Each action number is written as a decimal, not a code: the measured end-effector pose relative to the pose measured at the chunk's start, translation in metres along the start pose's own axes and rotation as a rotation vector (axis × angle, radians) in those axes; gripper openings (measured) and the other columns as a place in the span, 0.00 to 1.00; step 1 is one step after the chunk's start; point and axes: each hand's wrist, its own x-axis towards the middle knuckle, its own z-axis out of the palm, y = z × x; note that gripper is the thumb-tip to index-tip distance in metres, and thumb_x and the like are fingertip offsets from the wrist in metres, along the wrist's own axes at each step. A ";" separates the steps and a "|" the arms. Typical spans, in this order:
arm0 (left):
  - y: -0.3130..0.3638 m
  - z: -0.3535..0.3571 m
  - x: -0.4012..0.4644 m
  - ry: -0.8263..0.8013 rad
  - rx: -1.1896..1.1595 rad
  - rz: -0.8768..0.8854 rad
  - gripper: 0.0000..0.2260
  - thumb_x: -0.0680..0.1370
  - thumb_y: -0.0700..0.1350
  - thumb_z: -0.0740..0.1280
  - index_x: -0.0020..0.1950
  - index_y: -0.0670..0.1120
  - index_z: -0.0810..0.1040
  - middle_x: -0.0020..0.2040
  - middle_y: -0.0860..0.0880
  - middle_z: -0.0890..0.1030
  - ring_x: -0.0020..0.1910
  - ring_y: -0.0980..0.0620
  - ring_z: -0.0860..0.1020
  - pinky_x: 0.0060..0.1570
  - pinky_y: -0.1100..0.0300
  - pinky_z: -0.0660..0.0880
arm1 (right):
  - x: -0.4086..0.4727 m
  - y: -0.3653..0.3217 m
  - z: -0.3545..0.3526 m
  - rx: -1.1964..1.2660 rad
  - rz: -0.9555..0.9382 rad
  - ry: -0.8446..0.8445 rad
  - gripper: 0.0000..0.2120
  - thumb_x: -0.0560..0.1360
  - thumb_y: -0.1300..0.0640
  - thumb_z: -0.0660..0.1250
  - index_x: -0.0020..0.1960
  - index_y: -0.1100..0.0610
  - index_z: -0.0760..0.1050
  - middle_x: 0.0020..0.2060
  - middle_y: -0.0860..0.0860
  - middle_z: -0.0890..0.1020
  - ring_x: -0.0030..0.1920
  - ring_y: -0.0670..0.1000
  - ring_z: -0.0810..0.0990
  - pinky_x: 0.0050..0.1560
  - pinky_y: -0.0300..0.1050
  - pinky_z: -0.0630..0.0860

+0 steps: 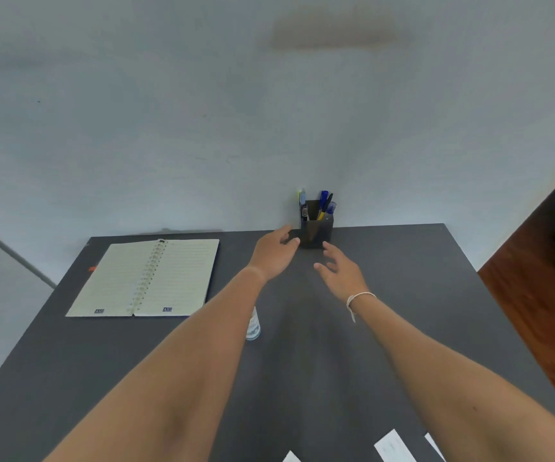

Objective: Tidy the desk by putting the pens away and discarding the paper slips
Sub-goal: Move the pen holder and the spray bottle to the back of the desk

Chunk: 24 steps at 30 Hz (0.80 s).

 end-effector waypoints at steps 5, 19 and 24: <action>-0.004 -0.024 -0.025 0.029 0.028 0.051 0.19 0.79 0.47 0.60 0.70 0.46 0.70 0.69 0.47 0.73 0.69 0.54 0.70 0.59 0.68 0.61 | -0.028 -0.010 0.022 0.052 0.017 0.001 0.22 0.75 0.56 0.64 0.69 0.51 0.67 0.65 0.53 0.75 0.63 0.53 0.74 0.58 0.41 0.69; -0.107 -0.097 -0.076 0.141 0.040 -0.084 0.17 0.78 0.45 0.59 0.67 0.46 0.73 0.66 0.49 0.76 0.66 0.51 0.72 0.63 0.63 0.63 | -0.079 -0.036 0.104 0.180 0.041 -0.174 0.22 0.71 0.56 0.71 0.64 0.48 0.72 0.61 0.49 0.77 0.62 0.50 0.74 0.58 0.40 0.70; -0.148 -0.092 -0.094 0.095 0.045 -0.152 0.18 0.78 0.44 0.60 0.68 0.45 0.72 0.67 0.47 0.75 0.67 0.49 0.72 0.67 0.59 0.63 | -0.079 -0.039 0.117 0.184 0.057 -0.138 0.17 0.71 0.54 0.70 0.60 0.49 0.76 0.55 0.48 0.80 0.56 0.48 0.78 0.53 0.36 0.71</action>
